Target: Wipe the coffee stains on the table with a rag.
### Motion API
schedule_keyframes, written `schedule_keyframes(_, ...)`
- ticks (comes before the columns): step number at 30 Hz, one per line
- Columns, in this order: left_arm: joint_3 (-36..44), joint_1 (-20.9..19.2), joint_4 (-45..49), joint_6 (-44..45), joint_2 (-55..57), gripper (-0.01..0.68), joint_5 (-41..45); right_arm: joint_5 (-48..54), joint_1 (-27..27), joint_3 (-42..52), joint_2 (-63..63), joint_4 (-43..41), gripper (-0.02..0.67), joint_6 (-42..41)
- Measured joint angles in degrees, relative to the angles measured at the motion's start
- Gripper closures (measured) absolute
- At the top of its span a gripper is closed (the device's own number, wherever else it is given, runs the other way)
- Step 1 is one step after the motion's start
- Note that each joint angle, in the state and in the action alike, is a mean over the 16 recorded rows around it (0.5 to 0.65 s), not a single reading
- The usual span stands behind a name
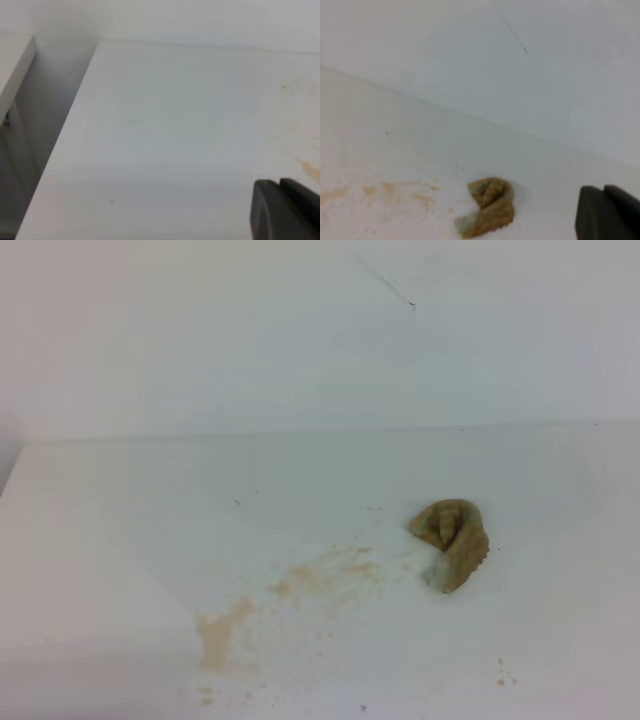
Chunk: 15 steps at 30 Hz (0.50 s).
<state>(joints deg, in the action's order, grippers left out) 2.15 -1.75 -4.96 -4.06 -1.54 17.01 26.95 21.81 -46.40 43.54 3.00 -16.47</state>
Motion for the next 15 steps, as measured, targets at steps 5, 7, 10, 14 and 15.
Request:
schedule_keyframes(5,0.0,0.0,0.0,0.0,0.0,0.672,0.0,-1.8,0.0,8.9,-9.7,-6.2,0.638,10.9)
schedule_keyframes(7,0.0,0.0,0.0,0.0,0.0,0.672,0.0,-2.6,0.0,12.0,-12.6,-7.1,0.638,13.1)
schedule_keyframes(10,0.0,0.0,0.0,0.0,0.0,0.672,0.0,-3.6,0.0,15.4,-15.6,-7.6,0.638,14.8)
schedule_keyframes(14,0.0,0.0,0.0,0.0,0.0,0.672,0.0,-4.9,0.0,17.5,-17.4,-7.7,0.639,15.2)
schedule_keyframes(15,0.0,0.0,0.0,0.0,0.0,0.672,0.0,-5.0,0.0,17.7,-17.6,-7.7,0.639,15.2)
